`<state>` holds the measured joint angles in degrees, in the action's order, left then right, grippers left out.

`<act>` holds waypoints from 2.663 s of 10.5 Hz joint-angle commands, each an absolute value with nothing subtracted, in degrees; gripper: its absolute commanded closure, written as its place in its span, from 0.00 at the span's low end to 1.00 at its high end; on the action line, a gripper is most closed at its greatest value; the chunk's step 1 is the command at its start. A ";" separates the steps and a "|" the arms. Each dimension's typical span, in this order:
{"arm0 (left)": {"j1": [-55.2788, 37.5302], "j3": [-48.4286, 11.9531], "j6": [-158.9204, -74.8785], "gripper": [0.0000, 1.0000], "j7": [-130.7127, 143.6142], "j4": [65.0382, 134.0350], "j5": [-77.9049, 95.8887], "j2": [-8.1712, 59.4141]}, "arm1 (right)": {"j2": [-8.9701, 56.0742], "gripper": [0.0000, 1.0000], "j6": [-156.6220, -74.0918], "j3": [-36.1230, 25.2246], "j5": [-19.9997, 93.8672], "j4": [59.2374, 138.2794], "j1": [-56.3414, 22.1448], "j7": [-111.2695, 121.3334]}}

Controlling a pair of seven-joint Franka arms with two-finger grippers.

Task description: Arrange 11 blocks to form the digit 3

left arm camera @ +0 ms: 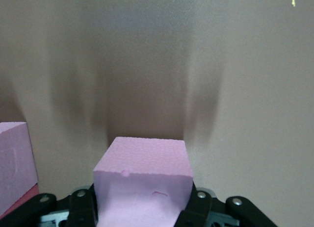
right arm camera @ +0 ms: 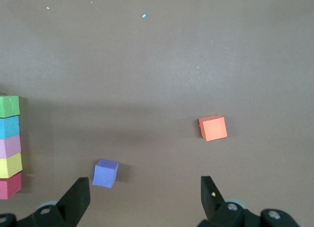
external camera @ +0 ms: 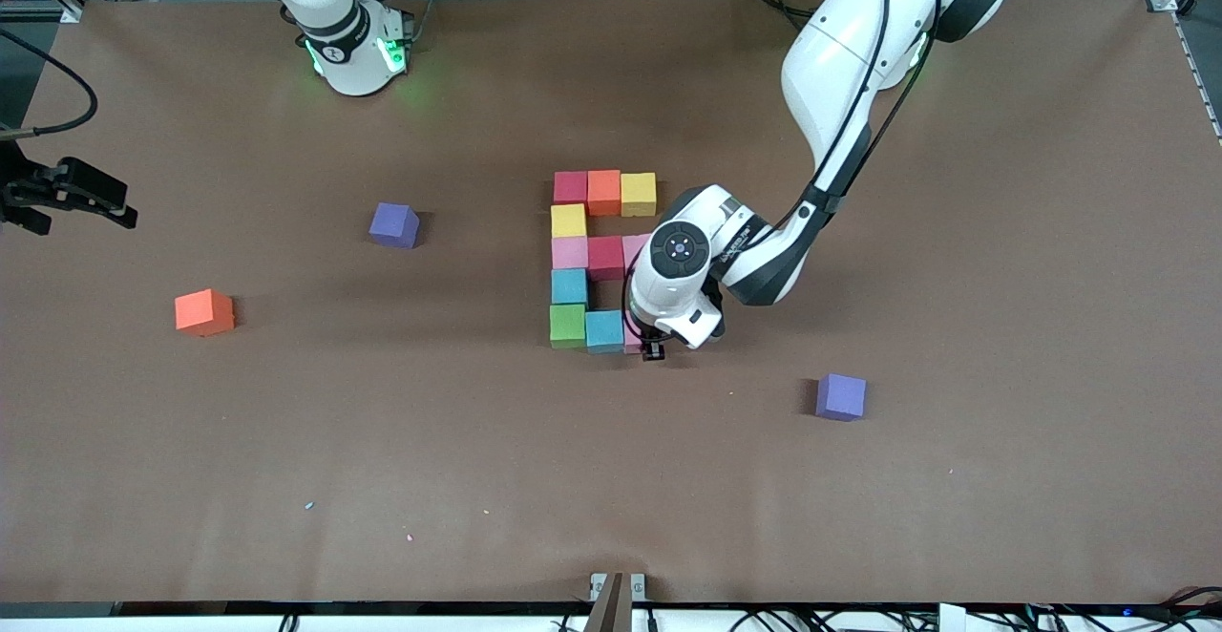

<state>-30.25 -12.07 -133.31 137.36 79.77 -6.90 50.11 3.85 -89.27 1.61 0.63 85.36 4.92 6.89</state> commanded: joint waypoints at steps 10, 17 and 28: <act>-31.82 -11.87 -134.56 0.00 137.72 80.07 -5.98 49.93 | 4.22 0.00 -88.77 1.76 -0.97 84.55 4.66 6.15; -30.86 -11.87 -130.00 0.00 135.80 80.42 -6.33 37.29 | 4.57 0.00 -88.68 1.67 -0.97 84.55 4.75 6.15; -14.69 -11.87 -115.26 0.00 76.26 80.24 -5.54 20.40 | 4.57 0.00 -88.59 1.76 -0.88 84.46 4.31 6.24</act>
